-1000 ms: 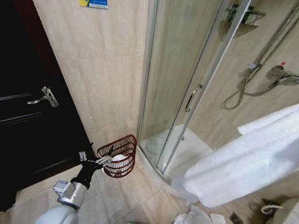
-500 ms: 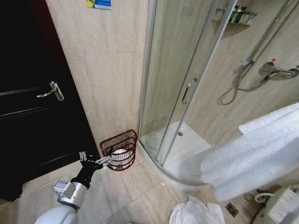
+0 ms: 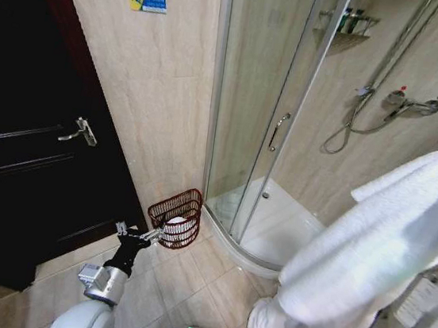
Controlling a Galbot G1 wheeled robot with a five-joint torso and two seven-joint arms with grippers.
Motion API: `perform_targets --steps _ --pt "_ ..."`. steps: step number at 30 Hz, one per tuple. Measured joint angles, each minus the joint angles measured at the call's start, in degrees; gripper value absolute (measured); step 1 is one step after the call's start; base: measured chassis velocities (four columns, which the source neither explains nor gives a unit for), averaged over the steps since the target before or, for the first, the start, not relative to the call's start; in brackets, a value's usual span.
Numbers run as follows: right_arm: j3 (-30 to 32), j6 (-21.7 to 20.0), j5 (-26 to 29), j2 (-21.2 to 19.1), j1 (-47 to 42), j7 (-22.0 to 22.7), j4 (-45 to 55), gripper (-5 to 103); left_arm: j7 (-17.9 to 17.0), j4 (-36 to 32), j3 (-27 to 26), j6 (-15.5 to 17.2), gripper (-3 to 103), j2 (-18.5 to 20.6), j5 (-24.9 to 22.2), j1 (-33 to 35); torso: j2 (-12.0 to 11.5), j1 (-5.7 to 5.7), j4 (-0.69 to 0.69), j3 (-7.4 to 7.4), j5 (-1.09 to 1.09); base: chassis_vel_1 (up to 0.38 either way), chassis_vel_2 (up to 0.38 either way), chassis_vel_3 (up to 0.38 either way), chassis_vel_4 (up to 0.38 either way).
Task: Discard the used towel into the hamper.
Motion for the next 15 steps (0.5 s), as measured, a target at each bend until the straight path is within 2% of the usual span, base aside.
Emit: perform_targets --steps 8,13,15 --pt "0.1 0.2 0.3 0.0 -0.1 -0.8 0.0 5 0.0 0.0 0.0 0.0 100 0.0 0.0 0.0 0.0 -0.01 0.0 0.0 0.01 0.058 0.04 0.043 0.057" --pt "-0.3 1.4 2.6 -0.4 0.5 -4.7 0.0 5 0.0 0.0 0.0 0.0 100 0.0 0.0 0.0 0.0 0.0 0.0 0.0 0.01 0.072 0.071 0.083 0.076" --pt "-0.7 2.1 4.8 -1.0 1.1 -8.2 0.0 5 0.0 0.0 0.0 0.0 100 0.0 0.0 0.0 0.0 0.0 0.0 0.0 0.01 0.096 0.095 0.106 0.102"
